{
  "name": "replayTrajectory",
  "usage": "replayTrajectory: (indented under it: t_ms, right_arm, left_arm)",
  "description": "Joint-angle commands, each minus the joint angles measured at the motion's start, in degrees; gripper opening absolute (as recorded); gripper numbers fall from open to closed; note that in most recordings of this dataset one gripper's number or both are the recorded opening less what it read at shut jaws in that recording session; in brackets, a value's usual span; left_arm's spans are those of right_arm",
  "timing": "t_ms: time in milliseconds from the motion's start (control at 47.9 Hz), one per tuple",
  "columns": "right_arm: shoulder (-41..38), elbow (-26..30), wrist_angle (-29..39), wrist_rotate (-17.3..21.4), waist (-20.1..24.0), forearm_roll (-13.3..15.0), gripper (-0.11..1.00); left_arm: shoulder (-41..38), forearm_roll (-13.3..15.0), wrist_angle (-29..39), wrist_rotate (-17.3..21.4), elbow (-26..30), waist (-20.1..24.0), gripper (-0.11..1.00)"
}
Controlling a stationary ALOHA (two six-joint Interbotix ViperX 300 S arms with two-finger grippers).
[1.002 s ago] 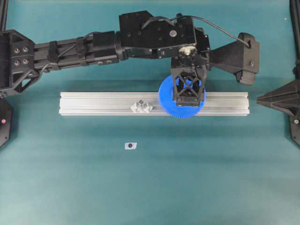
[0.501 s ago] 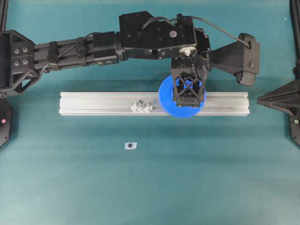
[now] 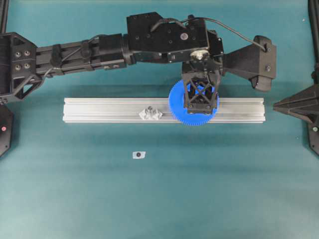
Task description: Find the location of the shaft and insert the large gear.
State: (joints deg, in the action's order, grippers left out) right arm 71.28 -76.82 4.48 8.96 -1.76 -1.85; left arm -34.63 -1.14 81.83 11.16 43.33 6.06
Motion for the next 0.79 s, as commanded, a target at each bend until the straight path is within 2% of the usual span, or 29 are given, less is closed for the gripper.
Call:
replayTrajectory:
  t_ms: [0, 772]
  right_arm:
    - [-0.44, 0.79, -0.35, 0.44, 0.00, 0.09, 0.03]
    - [-0.44, 0.79, -0.35, 0.53, 0.00, 0.09, 0.03]
  left_arm:
    - [1.58, -0.18, -0.09, -0.09, 1.67, -0.35, 0.94]
    - [1.05, -0.09, -0.09, 0.00, 1.76, -0.44, 0.94]
